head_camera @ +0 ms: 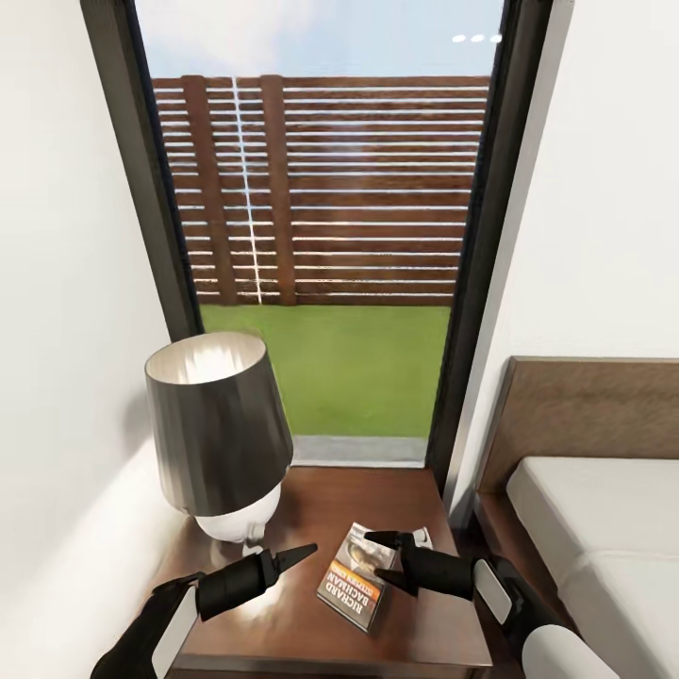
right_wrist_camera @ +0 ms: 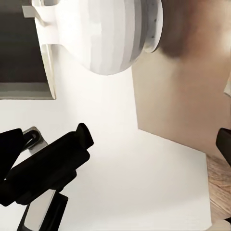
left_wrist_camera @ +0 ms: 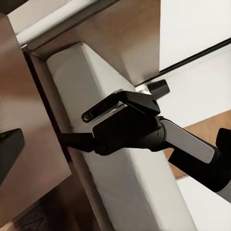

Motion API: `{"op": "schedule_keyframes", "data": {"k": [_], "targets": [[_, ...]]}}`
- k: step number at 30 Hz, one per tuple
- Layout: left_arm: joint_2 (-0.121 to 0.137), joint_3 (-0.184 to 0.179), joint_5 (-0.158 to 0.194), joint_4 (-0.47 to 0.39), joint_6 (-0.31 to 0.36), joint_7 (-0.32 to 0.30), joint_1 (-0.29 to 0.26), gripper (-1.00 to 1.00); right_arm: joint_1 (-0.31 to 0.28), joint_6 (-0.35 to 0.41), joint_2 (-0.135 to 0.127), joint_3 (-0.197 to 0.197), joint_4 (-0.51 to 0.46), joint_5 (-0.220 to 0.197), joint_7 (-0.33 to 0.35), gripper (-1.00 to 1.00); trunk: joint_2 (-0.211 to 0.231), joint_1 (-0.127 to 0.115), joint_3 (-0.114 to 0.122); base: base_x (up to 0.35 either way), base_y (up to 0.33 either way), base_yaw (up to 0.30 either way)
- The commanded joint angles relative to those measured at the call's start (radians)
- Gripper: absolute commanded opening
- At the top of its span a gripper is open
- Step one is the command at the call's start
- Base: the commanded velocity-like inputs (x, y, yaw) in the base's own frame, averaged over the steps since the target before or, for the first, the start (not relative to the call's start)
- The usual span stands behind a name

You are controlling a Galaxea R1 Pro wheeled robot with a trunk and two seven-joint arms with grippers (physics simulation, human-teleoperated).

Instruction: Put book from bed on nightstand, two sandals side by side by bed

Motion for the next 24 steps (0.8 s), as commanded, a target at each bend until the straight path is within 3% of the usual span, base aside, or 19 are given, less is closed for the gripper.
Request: {"op": "schedule_keyframes", "data": {"k": [1,14,24], "targets": [[0.0,0.0,0.004,0.0,0.009,-0.001,0.0,1.0,-0.001,0.003,0.0,-0.004,0.0,0.004,0.003,1.0,0.007,-0.004,0.002,0.0,0.0,0.0],[0.0,0.0,0.004,0.0,0.009,-0.001,0.0,1.0,-0.001,-0.002,0.001,-0.002,0.0,0.004,0.003,1.0,0.098,-0.054,0.043,0.0,0.0,0.0],[0.0,0.0,0.004,0.0,0.009,-0.001,0.0,1.0,-0.001,-0.004,0.001,0.0,-0.002,0.004,0.002,1.0,0.098,-0.054,0.043,0.0,0.0,0.0]]}}
